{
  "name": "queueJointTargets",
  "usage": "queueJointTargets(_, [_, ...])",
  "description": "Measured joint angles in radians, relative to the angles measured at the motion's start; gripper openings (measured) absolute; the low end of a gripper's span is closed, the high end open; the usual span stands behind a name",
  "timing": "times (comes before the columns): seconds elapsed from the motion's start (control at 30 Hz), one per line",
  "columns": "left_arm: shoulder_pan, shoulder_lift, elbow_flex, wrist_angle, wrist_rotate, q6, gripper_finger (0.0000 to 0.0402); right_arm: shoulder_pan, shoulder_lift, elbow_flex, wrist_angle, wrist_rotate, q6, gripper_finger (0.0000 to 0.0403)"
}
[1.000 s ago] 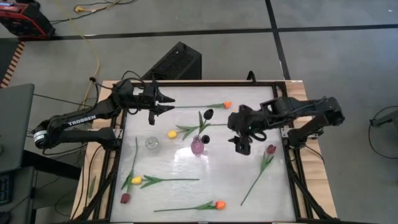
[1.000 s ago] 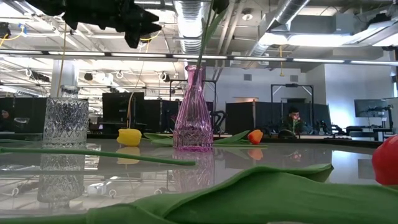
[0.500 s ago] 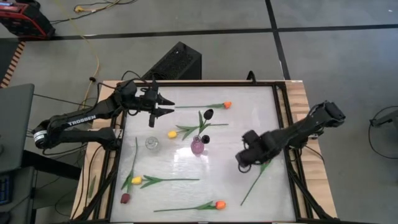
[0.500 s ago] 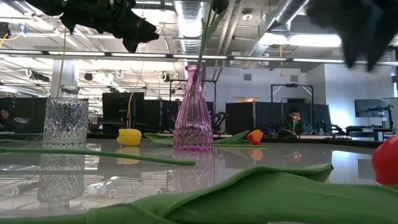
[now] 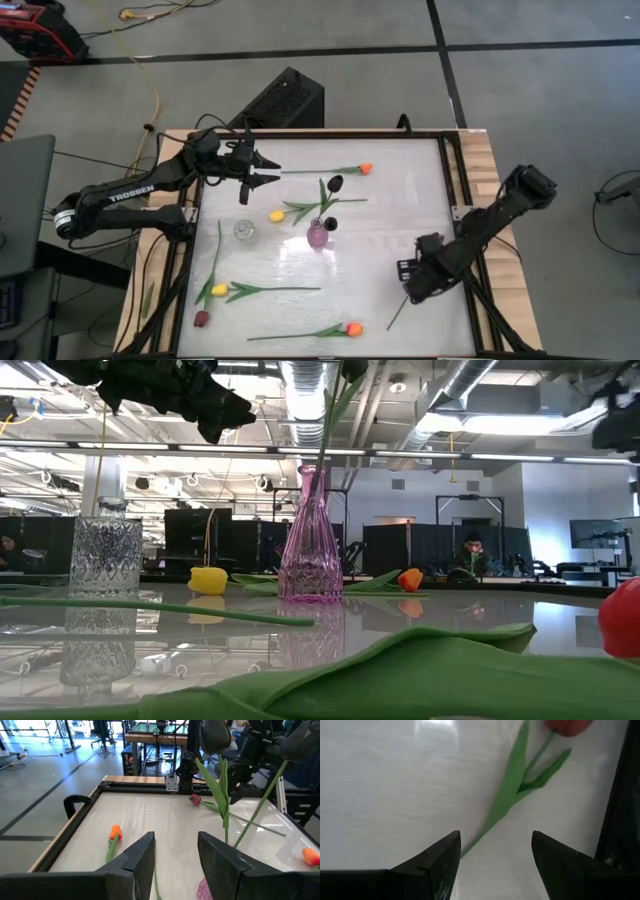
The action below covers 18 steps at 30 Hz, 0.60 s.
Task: Sort flowers into vase by color
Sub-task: Put the right red flower into the violet vase
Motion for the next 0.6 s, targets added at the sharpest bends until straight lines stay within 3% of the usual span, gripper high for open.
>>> queueJointTargets(0.3, [0.000, 0.000, 0.000, 0.000, 0.000, -0.025, 0.0137, 0.021, 0.001, -0.175, 0.267, 0.054, 0.043, 0.0270])
queueJointTargets(0.6, [0.000, 0.000, 0.000, 0.000, -0.001, -0.044, 0.0137, 0.014, 0.001, -0.220, 0.271, 0.051, 0.042, 0.0266])
